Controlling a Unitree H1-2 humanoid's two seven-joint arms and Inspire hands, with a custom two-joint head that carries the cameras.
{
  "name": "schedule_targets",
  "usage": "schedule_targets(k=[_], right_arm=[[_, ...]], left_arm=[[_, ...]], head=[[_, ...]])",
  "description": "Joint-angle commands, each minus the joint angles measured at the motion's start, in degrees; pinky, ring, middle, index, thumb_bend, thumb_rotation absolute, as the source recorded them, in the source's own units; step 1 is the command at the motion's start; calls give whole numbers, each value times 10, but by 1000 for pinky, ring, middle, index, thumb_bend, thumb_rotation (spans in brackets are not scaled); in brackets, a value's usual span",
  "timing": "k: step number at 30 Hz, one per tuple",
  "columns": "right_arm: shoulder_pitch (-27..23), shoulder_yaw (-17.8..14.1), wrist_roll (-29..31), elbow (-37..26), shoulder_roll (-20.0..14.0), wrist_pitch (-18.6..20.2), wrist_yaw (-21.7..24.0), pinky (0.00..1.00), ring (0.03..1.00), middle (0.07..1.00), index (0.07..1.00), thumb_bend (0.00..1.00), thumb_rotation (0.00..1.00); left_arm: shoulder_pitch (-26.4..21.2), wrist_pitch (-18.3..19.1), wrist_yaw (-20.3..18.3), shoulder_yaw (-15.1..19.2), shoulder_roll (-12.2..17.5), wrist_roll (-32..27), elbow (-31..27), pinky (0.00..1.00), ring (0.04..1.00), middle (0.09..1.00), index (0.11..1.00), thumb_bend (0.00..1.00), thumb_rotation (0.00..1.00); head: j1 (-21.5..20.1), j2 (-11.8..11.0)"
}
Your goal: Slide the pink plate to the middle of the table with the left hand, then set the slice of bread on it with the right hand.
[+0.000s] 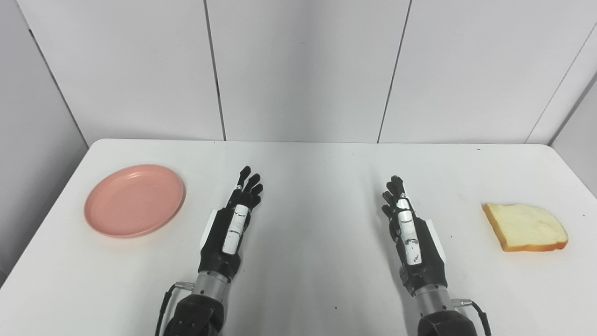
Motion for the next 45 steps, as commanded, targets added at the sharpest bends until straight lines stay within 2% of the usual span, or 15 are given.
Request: schedule_targets(k=[1, 8, 19, 24, 29, 30, 31, 32, 33, 34, 36, 41, 45], right_arm=[[-13, -2, 4, -15, 0, -24, 3, 1000, 991, 1000, 1000, 363, 1000], [-12, -2, 0, -18, 1, -20, 1, 1000, 991, 1000, 1000, 368, 1000], [-13, -3, 4, -17, 1, -21, 3, 1000, 992, 1000, 1000, 369, 1000], [-13, -3, 4, -17, 2, -21, 1, 1000, 992, 1000, 1000, 365, 1000], [-11, -5, 8, -22, -4, -17, 5, 1000, 994, 1000, 1000, 368, 1000], [-10, -7, 10, -24, -6, -16, 5, 1000, 993, 1000, 1000, 366, 1000], [-10, -8, 11, -26, -8, -15, 6, 1000, 992, 1000, 1000, 362, 1000], [-9, -11, 14, -27, -11, -15, 7, 1000, 991, 1000, 1000, 360, 1000], [-9, -12, 15, -27, -15, -17, 9, 1000, 991, 1000, 1000, 356, 1000], [-9, -14, 18, -27, -18, -18, 11, 1000, 991, 1000, 1000, 354, 1000], [-10, -18, 25, -24, -23, -24, 13, 1000, 993, 1000, 1000, 346, 1000], [-11, -24, 27, -14, -33, -40, 15, 1000, 991, 1000, 1000, 355, 1000], [-11, -22, 17, -9, -42, -47, 14, 1000, 989, 1000, 1000, 371, 1000]], left_arm=[[-12, -13, 0, 0, -5, -5, -11, 958, 945, 960, 963, 728, 916], [-12, -8, 0, 0, -7, -2, -15, 962, 946, 962, 965, 741, 913], [-14, -21, -4, 0, -5, -5, -8, 971, 950, 963, 967, 720, 913], [-14, -9, -5, 1, -6, -11, -11, 969, 950, 965, 965, 742, 903], [-12, -8, 4, -3, -10, 1, -10, 965, 944, 961, 957, 764, 911], [-13, -12, 7, -4, -13, 4, -6, 963, 943, 959, 955, 766, 909], [-14, -19, 8, -5, -14, 7, -1, 960, 942, 958, 953, 767, 908], [-15, -22, 11, -7, -17, 11, 4, 958, 942, 959, 954, 759, 910], [-16, -21, 16, -9, -22, 17, 5, 945, 939, 952, 948, 766, 905], [-16, -19, 22, -11, -26, 24, 7, 937, 936, 947, 944, 774, 904], [-19, -18, 28, -16, -29, 35, 15, 937, 933, 941, 934, 800, 908], [-24, -23, 33, -22, -35, 50, 30, 938, 931, 930, 928, 835, 900], [-27, -27, 43, -24, -42, 56, 35, 908, 916, 916, 919, 815, 889]], head=[[1, 0], [2, 0], [3, 0], [5, -1], [28, 0], [53, -1], [53, -1], [76, -4], [76, -4], [97, -6], [110, -9], [130, -12], [137, -14]])
